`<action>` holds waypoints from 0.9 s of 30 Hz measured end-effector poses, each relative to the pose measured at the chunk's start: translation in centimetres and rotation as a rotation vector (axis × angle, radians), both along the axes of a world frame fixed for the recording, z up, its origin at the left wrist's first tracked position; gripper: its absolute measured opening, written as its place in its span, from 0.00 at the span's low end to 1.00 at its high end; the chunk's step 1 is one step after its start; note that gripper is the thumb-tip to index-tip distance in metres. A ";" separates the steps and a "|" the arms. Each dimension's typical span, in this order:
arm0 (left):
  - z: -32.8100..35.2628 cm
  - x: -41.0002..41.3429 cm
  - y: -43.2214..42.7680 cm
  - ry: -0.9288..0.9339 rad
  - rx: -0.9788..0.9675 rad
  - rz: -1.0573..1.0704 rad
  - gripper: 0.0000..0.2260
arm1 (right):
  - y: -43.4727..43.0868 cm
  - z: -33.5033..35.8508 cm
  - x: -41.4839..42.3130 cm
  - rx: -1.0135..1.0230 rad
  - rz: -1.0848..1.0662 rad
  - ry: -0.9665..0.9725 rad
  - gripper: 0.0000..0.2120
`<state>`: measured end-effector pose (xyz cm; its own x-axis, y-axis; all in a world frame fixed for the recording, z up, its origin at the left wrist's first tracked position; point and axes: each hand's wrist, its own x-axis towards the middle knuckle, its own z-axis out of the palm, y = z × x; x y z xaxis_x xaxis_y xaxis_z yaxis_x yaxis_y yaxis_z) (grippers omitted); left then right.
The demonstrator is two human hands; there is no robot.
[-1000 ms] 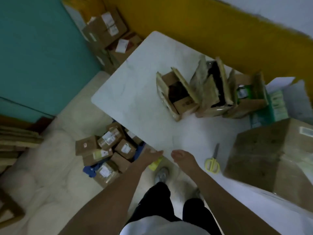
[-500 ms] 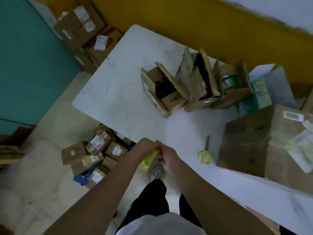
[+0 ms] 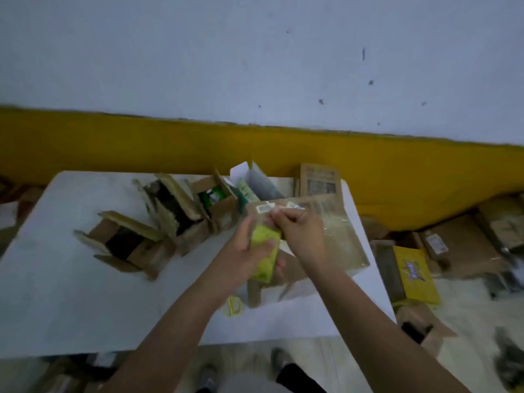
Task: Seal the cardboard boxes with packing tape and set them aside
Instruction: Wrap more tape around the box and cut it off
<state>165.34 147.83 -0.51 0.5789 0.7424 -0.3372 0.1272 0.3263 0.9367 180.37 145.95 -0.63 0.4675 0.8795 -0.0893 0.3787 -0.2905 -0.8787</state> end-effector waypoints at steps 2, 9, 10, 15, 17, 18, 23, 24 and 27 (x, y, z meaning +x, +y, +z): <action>0.3 3.0 -0.9 -0.049 0.026 -0.088 0.34 | -0.6 1.3 3.8 0.029 0.005 0.052 0.09; -1.4 11.4 -7.6 0.076 0.021 0.136 0.25 | 1.3 0.6 13.9 0.026 0.105 -0.187 0.13; -1.3 12.1 -8.8 0.057 -0.001 0.180 0.24 | 1.6 -0.2 14.7 -0.012 0.190 -0.195 0.13; -2.3 14.1 -12.1 0.026 -0.055 0.338 0.25 | 1.7 -4.3 15.8 -0.056 0.405 -0.312 0.13; -2.6 14.7 -12.7 0.039 -0.082 0.409 0.24 | 1.8 -4.7 15.8 -0.020 0.437 -0.339 0.12; -2.7 14.9 -12.9 0.057 -0.080 0.441 0.22 | 2.0 -4.8 15.8 -0.020 0.453 -0.367 0.12; -3.5 15.5 -14.4 0.124 -0.092 0.568 0.17 | 3.2 -5.7 15.8 0.032 0.436 -0.485 0.13; -3.6 15.6 -14.9 0.118 -0.112 0.575 0.16 | 3.6 -5.9 16.1 0.025 0.411 -0.454 0.13; -3.9 15.7 -16.0 0.130 -0.098 0.583 0.12 | 5.4 -6.3 16.8 -0.020 0.445 -0.459 0.16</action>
